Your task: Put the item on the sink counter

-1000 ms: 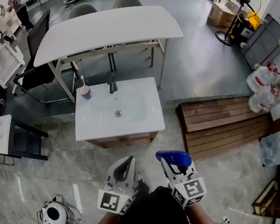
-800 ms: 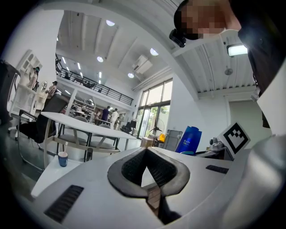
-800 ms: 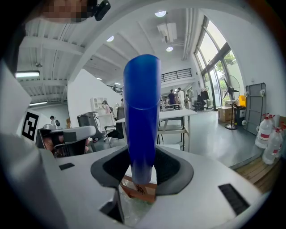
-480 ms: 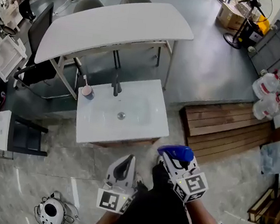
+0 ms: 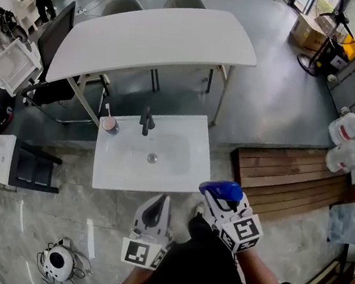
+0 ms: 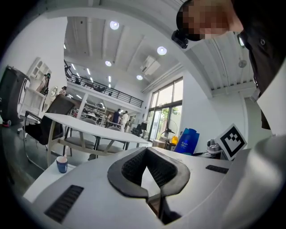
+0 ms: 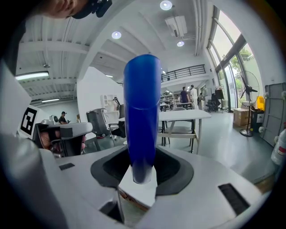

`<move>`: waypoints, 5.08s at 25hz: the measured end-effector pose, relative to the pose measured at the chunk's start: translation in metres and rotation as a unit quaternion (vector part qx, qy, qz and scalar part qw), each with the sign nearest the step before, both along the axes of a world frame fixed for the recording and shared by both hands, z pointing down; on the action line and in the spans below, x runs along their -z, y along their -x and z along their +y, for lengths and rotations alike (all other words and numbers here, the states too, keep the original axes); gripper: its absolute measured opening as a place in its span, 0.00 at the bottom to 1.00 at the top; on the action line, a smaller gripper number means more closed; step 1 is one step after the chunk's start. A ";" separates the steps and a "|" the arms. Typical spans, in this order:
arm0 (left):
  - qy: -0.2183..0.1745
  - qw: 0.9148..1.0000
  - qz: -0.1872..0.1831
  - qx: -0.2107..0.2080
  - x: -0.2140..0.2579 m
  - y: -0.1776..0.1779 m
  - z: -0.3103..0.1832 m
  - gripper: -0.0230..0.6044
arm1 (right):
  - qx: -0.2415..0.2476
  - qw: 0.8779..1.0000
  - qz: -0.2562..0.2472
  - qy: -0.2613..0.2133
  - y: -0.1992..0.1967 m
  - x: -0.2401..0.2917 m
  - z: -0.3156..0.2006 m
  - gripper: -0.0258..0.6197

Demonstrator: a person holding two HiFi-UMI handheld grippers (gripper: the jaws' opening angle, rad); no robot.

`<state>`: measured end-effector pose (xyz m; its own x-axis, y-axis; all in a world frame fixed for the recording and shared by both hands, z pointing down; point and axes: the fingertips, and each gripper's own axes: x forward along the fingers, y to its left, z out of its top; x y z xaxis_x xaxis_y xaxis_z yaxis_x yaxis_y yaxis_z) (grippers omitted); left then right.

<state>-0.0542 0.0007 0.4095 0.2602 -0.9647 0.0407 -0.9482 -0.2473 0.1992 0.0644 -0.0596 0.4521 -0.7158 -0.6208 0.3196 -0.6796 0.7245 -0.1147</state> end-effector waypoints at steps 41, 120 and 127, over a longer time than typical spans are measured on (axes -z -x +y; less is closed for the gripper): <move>0.019 0.999 0.017 0.028 0.000 0.040 -0.186 0.06 | 0.215 0.971 0.098 -0.033 0.100 -0.120 -0.246 0.29; 0.069 0.997 0.035 0.029 -0.038 0.097 -0.249 0.06 | 0.189 0.967 0.169 -0.008 0.141 -0.278 -0.331 0.38; 0.059 0.997 0.036 0.019 -0.032 0.087 -0.241 0.06 | 0.170 0.968 0.182 -0.002 0.117 -0.276 -0.315 0.37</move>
